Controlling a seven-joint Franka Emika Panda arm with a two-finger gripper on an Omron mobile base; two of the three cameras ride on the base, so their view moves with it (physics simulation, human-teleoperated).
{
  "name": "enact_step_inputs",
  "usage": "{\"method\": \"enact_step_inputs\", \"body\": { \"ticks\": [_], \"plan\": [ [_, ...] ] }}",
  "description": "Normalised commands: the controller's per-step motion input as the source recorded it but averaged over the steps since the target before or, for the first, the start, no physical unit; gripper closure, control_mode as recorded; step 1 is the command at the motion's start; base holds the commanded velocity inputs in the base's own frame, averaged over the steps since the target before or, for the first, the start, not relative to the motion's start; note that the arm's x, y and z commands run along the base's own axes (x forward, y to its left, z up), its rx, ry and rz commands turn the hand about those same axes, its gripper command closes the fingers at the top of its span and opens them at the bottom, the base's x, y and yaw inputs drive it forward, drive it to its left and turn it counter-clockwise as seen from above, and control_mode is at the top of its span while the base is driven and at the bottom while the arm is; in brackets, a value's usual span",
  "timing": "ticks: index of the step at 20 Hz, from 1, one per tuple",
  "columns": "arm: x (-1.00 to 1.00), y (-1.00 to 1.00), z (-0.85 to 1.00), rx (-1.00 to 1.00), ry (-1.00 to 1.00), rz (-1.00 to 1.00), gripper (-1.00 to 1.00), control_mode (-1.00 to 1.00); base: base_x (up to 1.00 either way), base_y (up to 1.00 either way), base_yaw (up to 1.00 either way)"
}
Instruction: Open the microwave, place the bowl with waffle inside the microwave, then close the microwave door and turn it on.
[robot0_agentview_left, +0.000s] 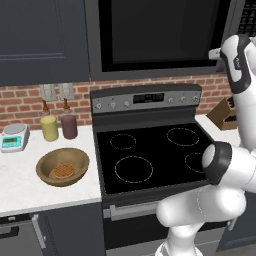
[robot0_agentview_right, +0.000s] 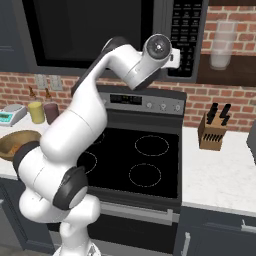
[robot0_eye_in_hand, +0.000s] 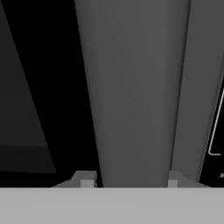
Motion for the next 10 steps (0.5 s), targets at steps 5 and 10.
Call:
{"method": "enact_step_inputs", "body": {
  "ticks": [5,10],
  "plan": [
    [0.38,0.50,-0.23,0.00,-0.01,0.11,1.00,-1.00,0.00,0.00,0.00],
    [0.04,0.71,-0.05,0.00,0.00,0.07,1.00,-1.00,0.00,0.00,0.00]
  ]
}}
